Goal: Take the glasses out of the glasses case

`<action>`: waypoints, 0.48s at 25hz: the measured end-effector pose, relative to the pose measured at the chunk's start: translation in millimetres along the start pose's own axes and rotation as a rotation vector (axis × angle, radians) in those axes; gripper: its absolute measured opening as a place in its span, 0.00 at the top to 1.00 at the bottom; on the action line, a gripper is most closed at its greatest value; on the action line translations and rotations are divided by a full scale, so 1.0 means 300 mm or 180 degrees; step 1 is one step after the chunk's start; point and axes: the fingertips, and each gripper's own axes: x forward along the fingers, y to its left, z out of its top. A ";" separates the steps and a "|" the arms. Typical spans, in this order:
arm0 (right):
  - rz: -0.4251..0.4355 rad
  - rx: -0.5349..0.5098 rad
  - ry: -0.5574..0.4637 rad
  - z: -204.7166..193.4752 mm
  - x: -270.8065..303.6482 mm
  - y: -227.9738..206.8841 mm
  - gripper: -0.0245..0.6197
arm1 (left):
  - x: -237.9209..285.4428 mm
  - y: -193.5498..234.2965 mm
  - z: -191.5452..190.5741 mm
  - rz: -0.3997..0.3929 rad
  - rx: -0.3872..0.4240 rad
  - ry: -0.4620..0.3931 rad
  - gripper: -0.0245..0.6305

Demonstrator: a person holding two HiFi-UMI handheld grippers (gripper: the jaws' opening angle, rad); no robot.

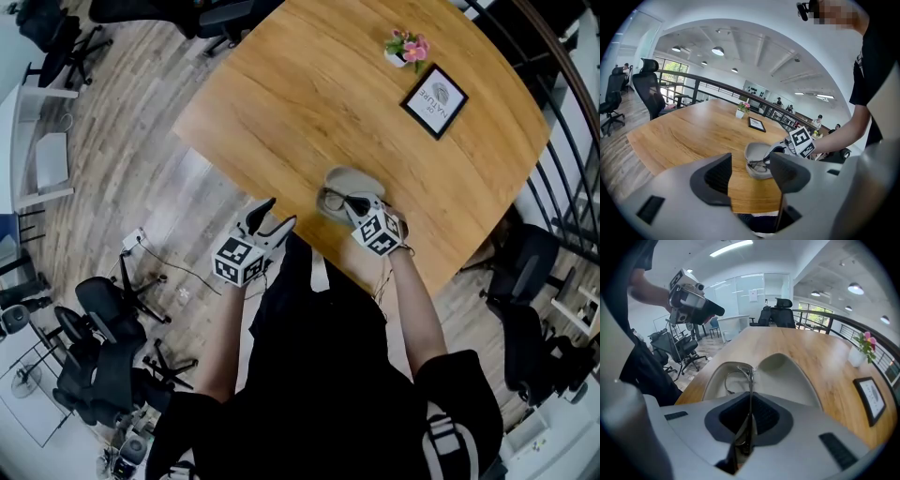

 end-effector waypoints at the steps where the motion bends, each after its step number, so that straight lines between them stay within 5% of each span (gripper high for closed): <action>1: 0.0006 0.0004 0.0000 0.000 0.000 0.001 0.92 | 0.000 0.000 0.000 -0.0004 0.0001 0.0005 0.56; 12: -0.0025 0.0048 -0.0186 0.038 -0.067 -0.012 0.92 | -0.004 -0.047 0.056 0.0053 0.0112 -0.0102 0.56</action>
